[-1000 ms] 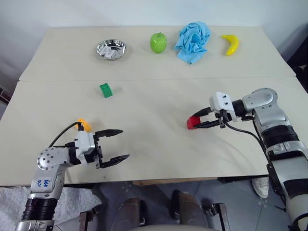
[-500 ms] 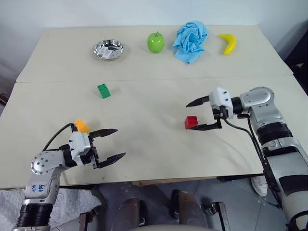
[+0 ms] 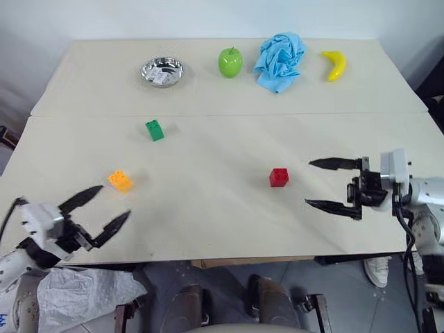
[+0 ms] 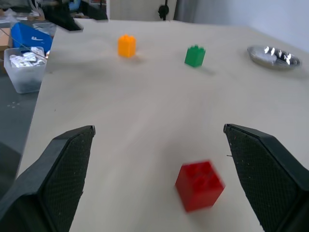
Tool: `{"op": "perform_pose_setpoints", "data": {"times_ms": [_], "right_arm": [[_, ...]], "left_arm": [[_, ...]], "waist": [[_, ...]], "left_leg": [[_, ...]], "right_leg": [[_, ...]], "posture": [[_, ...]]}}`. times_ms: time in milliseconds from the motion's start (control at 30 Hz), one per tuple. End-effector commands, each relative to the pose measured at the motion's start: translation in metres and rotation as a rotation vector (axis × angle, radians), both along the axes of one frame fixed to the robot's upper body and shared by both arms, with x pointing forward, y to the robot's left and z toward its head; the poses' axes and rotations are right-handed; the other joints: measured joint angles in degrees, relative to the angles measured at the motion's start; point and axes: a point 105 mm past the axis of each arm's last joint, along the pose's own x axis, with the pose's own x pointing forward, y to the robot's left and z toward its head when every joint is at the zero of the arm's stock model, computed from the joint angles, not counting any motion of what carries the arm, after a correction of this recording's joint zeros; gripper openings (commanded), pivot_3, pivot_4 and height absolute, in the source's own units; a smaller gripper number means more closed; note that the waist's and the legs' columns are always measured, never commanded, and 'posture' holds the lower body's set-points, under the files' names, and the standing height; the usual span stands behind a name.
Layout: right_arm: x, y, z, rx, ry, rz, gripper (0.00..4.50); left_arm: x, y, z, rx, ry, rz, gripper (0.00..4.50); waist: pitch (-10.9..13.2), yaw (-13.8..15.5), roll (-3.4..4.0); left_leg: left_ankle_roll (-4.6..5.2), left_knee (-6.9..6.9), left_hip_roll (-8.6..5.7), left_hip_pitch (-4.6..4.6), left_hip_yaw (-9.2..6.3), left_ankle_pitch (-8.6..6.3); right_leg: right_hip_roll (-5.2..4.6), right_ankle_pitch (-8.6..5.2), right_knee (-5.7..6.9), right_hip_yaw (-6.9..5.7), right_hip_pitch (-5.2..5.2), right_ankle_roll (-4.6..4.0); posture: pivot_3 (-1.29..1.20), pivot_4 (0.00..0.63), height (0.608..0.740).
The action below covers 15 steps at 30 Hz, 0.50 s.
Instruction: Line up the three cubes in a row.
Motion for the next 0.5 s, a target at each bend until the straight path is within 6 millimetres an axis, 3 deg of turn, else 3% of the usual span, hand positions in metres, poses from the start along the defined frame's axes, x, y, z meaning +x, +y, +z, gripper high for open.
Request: {"op": "perform_pose_setpoints", "data": {"times_ms": [33, 200, 300, 400, 500], "right_arm": [[-0.002, -0.011, 0.010, 0.015, -0.087, -0.085, 4.47], [0.005, -0.022, 0.011, 0.065, -0.105, -0.192, 4.47], [0.009, -0.020, 0.013, 0.063, -0.100, -0.191, 4.47], [0.015, -0.016, 0.013, 0.059, -0.098, -0.191, 4.47], [0.019, -0.010, 0.018, 0.088, -0.105, -0.186, 4.47]], "left_arm": [[-0.017, 0.023, -0.009, -0.022, 0.012, 0.139, 4.50], [-0.036, 0.037, -0.036, -0.064, 0.076, 0.236, 4.50], [-0.031, 0.033, -0.032, -0.084, 0.061, 0.242, 4.50], [-0.010, 0.020, -0.016, -0.099, 0.018, 0.194, 4.50], [0.026, 0.007, 0.013, -0.087, -0.028, 0.148, 4.50]], "waist": [[0.0, 0.0, 0.00], [0.0, -0.1, -0.03], [0.0, 0.1, -0.06], [0.0, 0.3, -0.05], [0.0, 0.7, -0.08]], "left_leg": [[-0.01, -0.01, 0.00, -0.02, 0.00, -0.01], [0.03, -0.02, 0.00, -0.02, 0.08, -0.07], [0.02, -0.02, 0.02, -0.02, 0.07, -0.08], [0.01, -0.01, 0.02, -0.04, 0.02, -0.09], [0.03, -0.01, -0.05, -0.06, -0.03, -0.07]], "right_leg": [[0.00, 0.00, -0.01, 0.00, -0.02, 0.00], [0.02, 0.00, -0.03, -0.04, -0.06, 0.00], [-0.02, 0.00, -0.06, 0.04, -0.07, -0.01], [-0.28, 0.01, -0.05, 0.16, -0.07, -0.04], [-0.50, 0.02, 0.00, 0.13, -0.07, -0.05]], "posture": [[0.00, 0.150, 0.740], [0.00, 0.150, 0.740], [0.00, 0.150, 0.740], [0.00, 0.150, 0.740], [0.00, 0.150, 0.740]]}}
